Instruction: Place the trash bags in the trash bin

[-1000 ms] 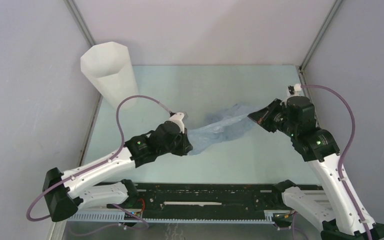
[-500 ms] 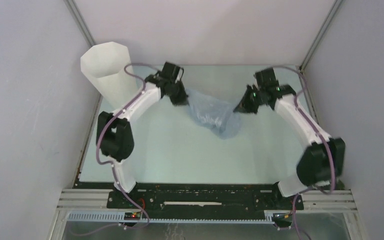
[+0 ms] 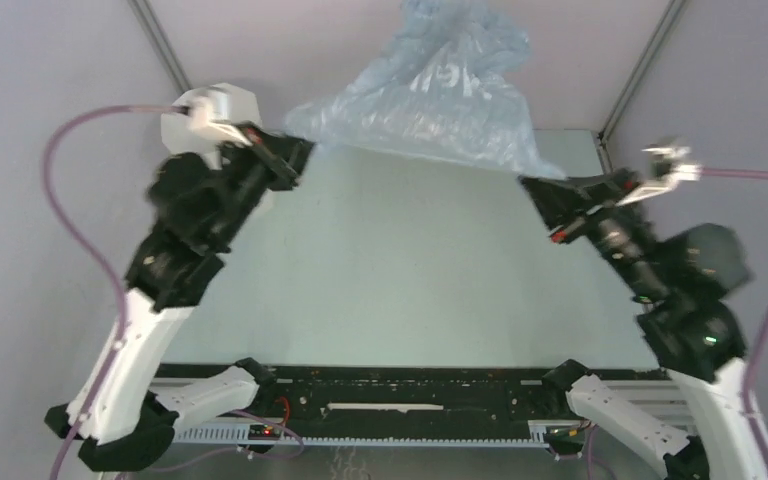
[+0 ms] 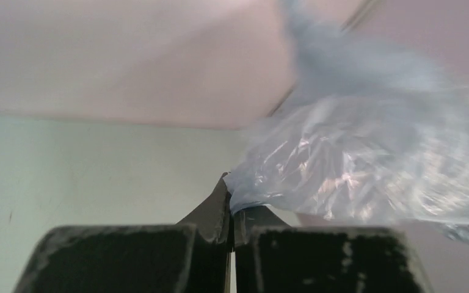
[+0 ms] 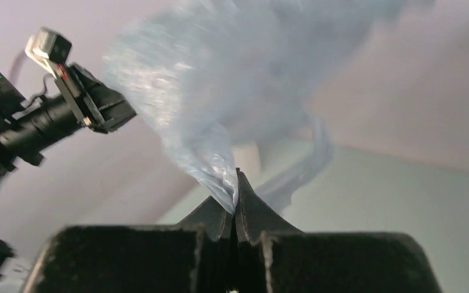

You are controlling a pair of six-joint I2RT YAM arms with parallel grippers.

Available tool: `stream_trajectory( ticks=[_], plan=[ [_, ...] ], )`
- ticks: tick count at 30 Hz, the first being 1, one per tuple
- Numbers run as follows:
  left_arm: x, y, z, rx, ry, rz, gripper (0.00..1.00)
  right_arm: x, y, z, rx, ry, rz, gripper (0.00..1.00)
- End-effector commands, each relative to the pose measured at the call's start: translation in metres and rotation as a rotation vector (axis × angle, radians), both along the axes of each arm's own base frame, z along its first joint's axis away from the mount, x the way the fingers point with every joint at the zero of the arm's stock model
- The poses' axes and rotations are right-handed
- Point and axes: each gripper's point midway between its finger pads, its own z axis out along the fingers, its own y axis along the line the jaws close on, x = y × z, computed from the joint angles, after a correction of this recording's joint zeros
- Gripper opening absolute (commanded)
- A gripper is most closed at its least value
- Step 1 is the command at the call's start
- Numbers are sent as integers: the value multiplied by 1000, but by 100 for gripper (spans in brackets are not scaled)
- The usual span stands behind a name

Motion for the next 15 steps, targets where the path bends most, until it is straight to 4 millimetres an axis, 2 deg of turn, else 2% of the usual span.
stream_trajectory(
  ticks=[1,2,3,4,5,7,9,11,13,15],
  plan=[
    [40,2,-303,342,763,138,0,93,11,-255,-341,583,-143,0],
    [24,3,-343,385,844,114,0,81,10,-299,-409,713,-111,0],
    [7,0,-373,398,903,80,0,68,12,-331,-459,807,-72,0],
    [-9,-7,-390,390,934,32,0,51,11,-361,-506,904,-42,0],
    [-21,-12,-399,387,941,-2,0,38,11,-376,-536,965,-21,0],
    [-38,-23,-397,349,932,-53,0,20,15,-381,-567,973,20,0],
    [-35,-35,-375,262,891,-88,0,25,19,-357,-532,894,13,0],
    [-16,-46,-330,222,801,-106,0,51,16,-309,-441,790,-37,0],
    [17,-53,-265,186,693,-108,0,81,15,-250,-354,703,-64,0],
    [50,-59,-159,123,532,-113,0,106,13,-179,-276,624,-72,0]
  ],
)
